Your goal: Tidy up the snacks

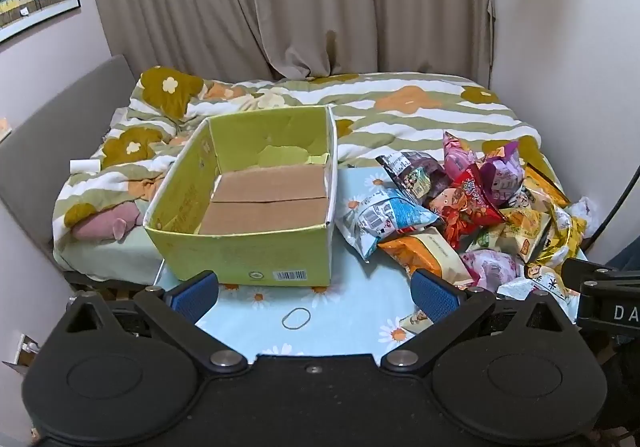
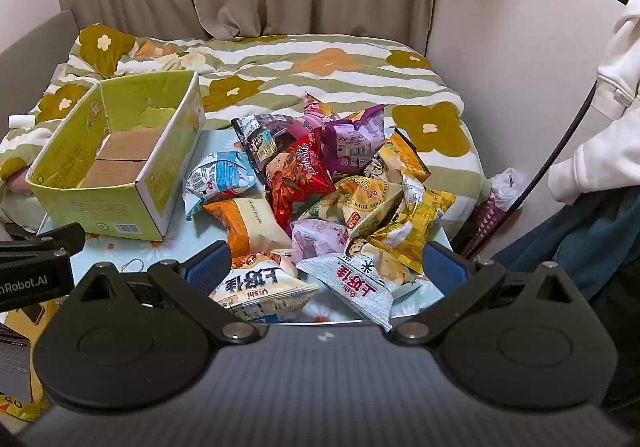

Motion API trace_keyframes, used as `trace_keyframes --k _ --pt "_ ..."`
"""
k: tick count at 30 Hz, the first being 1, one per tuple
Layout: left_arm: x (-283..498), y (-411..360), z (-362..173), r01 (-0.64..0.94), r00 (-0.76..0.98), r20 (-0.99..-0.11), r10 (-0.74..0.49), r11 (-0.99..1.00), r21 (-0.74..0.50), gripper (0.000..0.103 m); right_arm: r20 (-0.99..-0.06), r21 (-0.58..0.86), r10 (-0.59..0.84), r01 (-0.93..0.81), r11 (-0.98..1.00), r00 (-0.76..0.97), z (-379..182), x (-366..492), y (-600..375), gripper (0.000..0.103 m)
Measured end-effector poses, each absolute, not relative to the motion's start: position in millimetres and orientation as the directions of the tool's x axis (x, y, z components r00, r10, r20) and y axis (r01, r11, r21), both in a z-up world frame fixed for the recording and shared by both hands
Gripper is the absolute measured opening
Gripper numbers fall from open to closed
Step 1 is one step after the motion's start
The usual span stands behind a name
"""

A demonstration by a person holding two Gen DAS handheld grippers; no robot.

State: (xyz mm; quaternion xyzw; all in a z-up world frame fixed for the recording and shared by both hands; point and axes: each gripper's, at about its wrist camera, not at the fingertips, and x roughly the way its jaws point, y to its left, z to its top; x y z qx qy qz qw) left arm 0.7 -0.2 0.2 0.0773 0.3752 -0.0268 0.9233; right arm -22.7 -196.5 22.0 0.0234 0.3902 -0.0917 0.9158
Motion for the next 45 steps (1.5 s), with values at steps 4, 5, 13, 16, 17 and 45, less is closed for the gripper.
trace_keyframes --k 4,5,13,16,17,45 --pt "0.5 -5.9 2.1 0.106 0.727 -0.686 0.026 0.983 0.150 0.103 -0.719 -0.027 -0.148 0.186 0.982 0.679 22.1 -22.9 -196.6 0.103" --pt "1.5 -7.0 2.1 0.104 0.727 -0.685 0.031 0.982 0.155 0.103 -0.718 -0.028 -0.149 0.186 0.982 0.679 22.1 -22.9 -196.5 0.103" --pt "-2.8 1.5 2.5 0.094 0.738 -0.674 0.025 0.986 0.140 0.103 -0.718 -0.032 -0.150 0.182 0.983 0.680 21.6 -22.6 -193.7 0.103" --pt "-2.9 1.1 2.6 0.095 0.739 -0.673 0.026 0.985 0.143 0.103 -0.718 -0.026 -0.146 0.184 0.983 0.680 22.1 -22.6 -195.9 0.103" --pt "-3.1 1.4 2.6 0.095 0.739 -0.673 0.025 0.985 0.141 0.103 -0.719 -0.025 -0.147 0.185 0.982 0.680 22.0 -22.5 -195.8 0.103" --pt "-4.6 -3.5 0.9 0.109 0.731 -0.683 0.017 0.984 0.142 0.103 -0.719 -0.026 -0.147 0.185 0.982 0.680 22.8 -22.8 -194.9 0.103"
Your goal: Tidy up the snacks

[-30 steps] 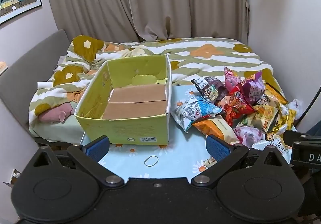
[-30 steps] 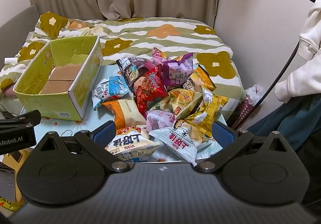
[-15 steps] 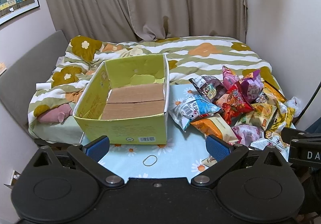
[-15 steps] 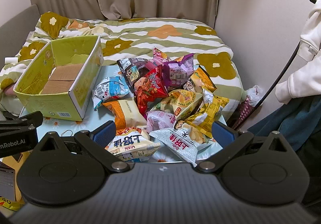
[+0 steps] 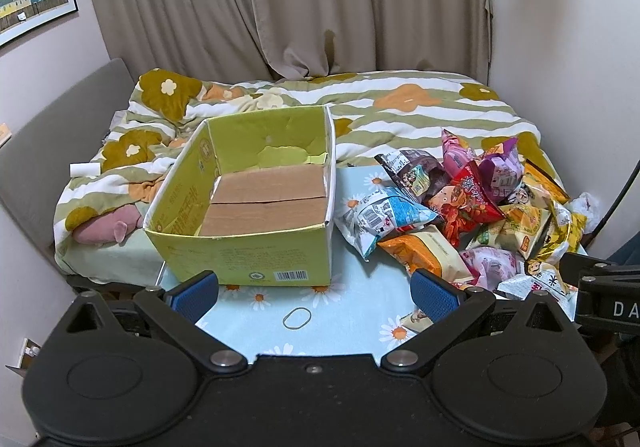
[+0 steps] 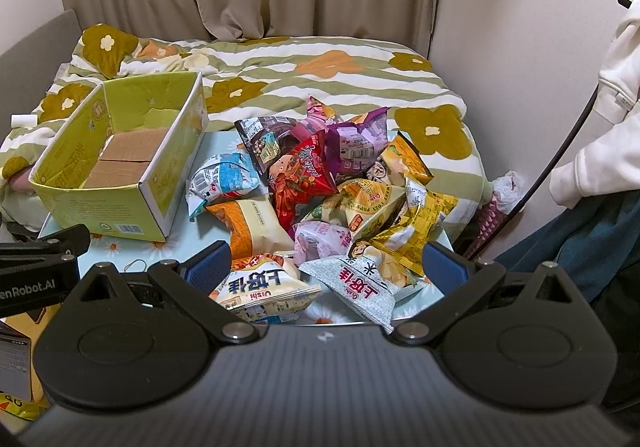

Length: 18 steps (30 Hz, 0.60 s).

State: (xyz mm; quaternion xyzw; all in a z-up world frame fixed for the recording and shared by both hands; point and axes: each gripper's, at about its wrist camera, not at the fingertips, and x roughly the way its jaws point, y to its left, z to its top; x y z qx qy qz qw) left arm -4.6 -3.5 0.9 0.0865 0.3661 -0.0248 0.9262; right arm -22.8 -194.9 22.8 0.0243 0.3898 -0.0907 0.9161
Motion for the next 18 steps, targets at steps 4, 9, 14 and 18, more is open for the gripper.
trace_keyframes --k 4,9,14,18 --pt "-4.6 -3.0 0.9 0.104 0.729 -0.684 0.020 0.985 0.139 0.103 -0.718 -0.026 -0.147 0.184 0.983 0.680 23.0 -23.1 -194.8 0.103" --pt "-3.8 -2.2 1.1 0.105 0.728 -0.685 0.019 0.985 0.138 0.103 -0.718 -0.026 -0.148 0.185 0.982 0.680 22.8 -22.8 -194.5 0.103" --pt "-4.1 -2.3 1.0 0.104 0.728 -0.685 0.019 0.985 0.138 0.103 -0.718 -0.026 -0.147 0.185 0.982 0.681 22.6 -22.3 -194.3 0.103" --pt "-3.9 -2.2 1.0 0.105 0.728 -0.685 0.018 0.985 0.138 0.103 -0.718 -0.027 -0.147 0.184 0.983 0.681 22.4 -21.9 -194.1 0.103"
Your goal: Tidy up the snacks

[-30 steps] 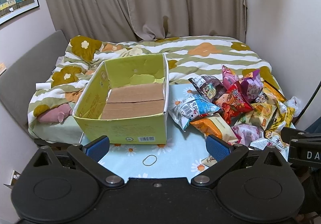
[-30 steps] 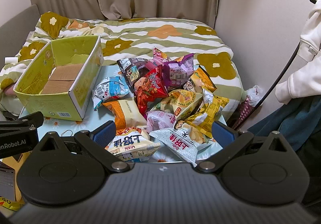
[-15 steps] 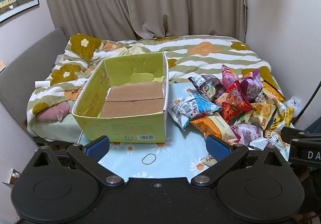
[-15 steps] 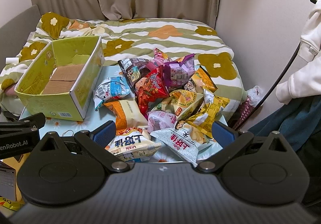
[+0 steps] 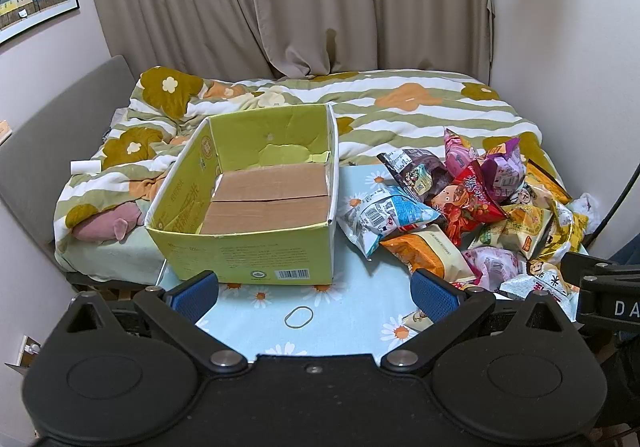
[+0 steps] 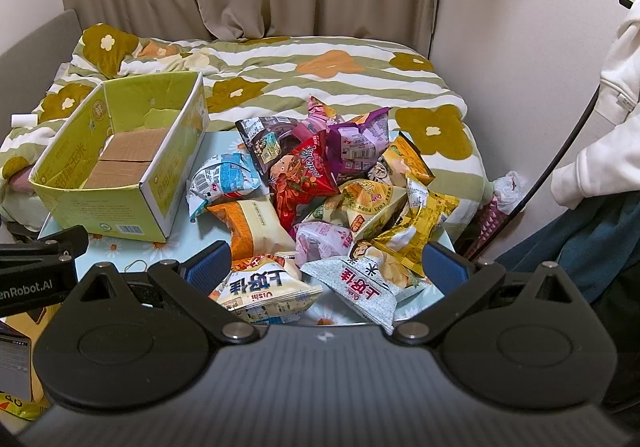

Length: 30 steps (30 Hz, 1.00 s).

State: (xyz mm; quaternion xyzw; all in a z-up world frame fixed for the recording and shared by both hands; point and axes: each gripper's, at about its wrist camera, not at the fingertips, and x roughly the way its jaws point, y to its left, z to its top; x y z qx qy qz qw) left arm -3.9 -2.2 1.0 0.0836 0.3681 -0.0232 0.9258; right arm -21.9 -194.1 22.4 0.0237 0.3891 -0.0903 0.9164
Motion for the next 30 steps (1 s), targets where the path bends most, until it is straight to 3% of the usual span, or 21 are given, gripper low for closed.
trace_keyframes --k 30 --pt "-3.5 -2.2 1.3 0.104 0.728 -0.686 0.019 0.985 0.138 0.103 -0.716 -0.028 -0.149 0.185 0.982 0.682 22.4 -23.8 -194.1 0.103"
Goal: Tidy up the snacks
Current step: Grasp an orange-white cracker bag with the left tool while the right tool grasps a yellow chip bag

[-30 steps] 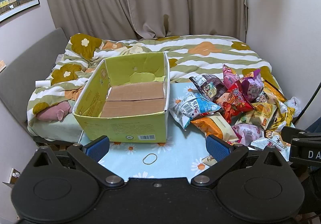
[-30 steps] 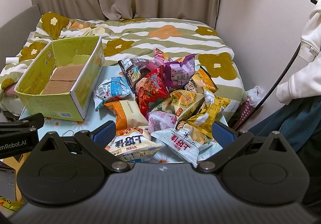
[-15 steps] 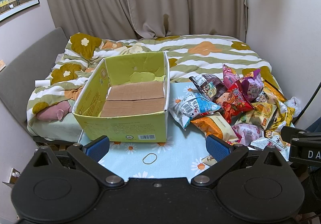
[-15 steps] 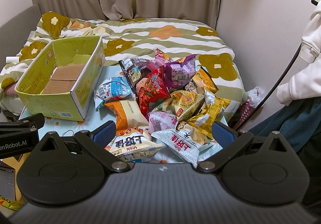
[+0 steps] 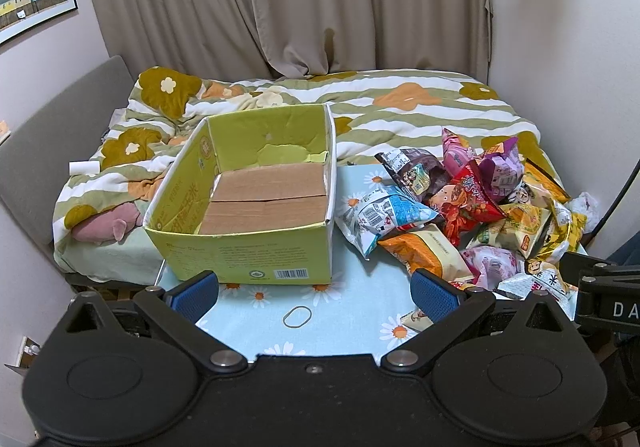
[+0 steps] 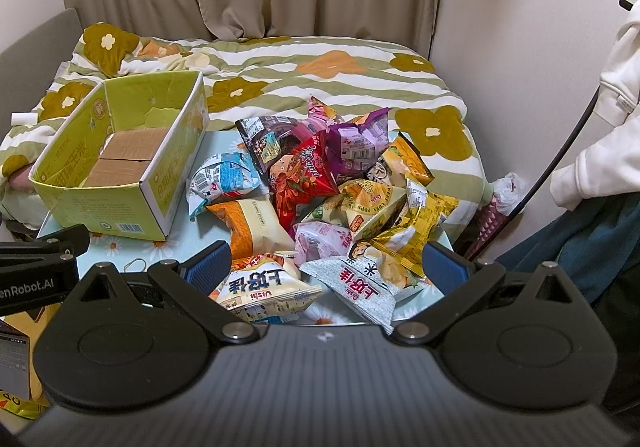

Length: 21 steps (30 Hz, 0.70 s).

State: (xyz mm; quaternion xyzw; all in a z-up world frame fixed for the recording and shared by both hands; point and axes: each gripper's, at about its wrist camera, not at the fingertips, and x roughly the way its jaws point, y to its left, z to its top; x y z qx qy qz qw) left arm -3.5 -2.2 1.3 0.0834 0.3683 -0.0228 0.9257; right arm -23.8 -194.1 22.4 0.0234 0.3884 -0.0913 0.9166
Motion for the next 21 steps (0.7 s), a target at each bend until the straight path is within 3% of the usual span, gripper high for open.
trace_keyframes --k 21 --pt "61 -29 -32 0.244 0.661 -0.739 -0.135 0.969 0.042 0.103 -0.751 -0.064 -0.242 0.297 0.953 0.615 -8 9 -245 0.103"
